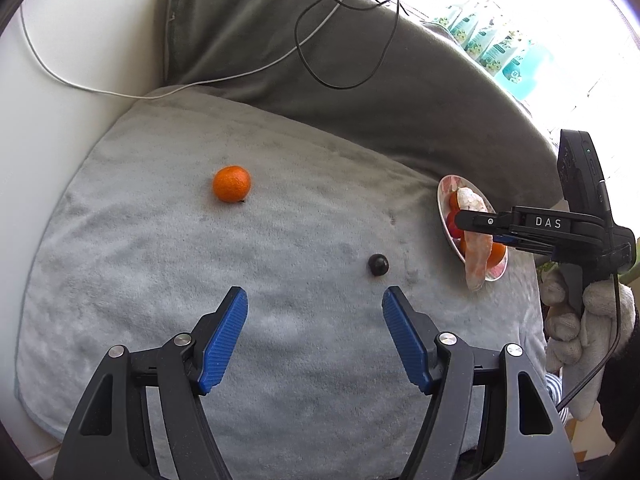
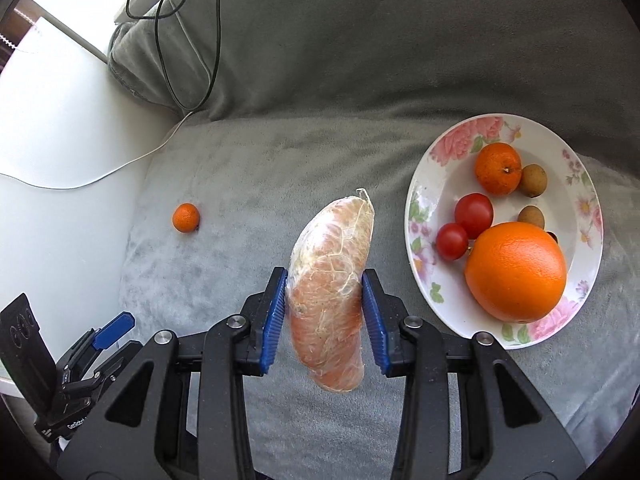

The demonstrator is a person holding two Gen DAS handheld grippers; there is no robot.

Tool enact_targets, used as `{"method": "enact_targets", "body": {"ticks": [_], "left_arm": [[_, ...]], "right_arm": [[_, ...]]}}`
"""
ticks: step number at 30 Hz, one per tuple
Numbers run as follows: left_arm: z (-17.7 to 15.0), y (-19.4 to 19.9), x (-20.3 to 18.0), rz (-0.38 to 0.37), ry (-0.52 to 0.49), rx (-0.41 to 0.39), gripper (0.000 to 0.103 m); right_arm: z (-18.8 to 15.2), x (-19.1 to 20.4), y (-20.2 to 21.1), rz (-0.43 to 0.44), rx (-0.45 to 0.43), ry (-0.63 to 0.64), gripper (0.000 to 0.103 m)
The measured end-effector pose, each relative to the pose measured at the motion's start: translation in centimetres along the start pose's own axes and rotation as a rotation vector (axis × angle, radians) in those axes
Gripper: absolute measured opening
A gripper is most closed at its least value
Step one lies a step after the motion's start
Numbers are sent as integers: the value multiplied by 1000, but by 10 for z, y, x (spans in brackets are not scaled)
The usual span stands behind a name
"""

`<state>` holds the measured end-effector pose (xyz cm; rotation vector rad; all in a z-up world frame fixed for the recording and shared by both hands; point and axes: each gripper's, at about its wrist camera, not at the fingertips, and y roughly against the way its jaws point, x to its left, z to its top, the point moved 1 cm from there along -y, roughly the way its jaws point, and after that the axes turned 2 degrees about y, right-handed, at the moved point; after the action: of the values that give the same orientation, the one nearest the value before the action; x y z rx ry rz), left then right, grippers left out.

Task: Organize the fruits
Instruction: 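Lift and carry the pomelo segment with the right tool over the bowl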

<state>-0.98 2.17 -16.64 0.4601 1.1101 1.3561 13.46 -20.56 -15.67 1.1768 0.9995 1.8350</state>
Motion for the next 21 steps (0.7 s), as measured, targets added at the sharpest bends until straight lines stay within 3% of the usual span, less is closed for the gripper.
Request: {"method": "enact_targets", "body": {"ticks": [21], "left_arm": [[7, -16, -49, 1, -133, 40, 70]], "right_arm": [[17, -96, 58, -118, -121, -69, 39]]}}
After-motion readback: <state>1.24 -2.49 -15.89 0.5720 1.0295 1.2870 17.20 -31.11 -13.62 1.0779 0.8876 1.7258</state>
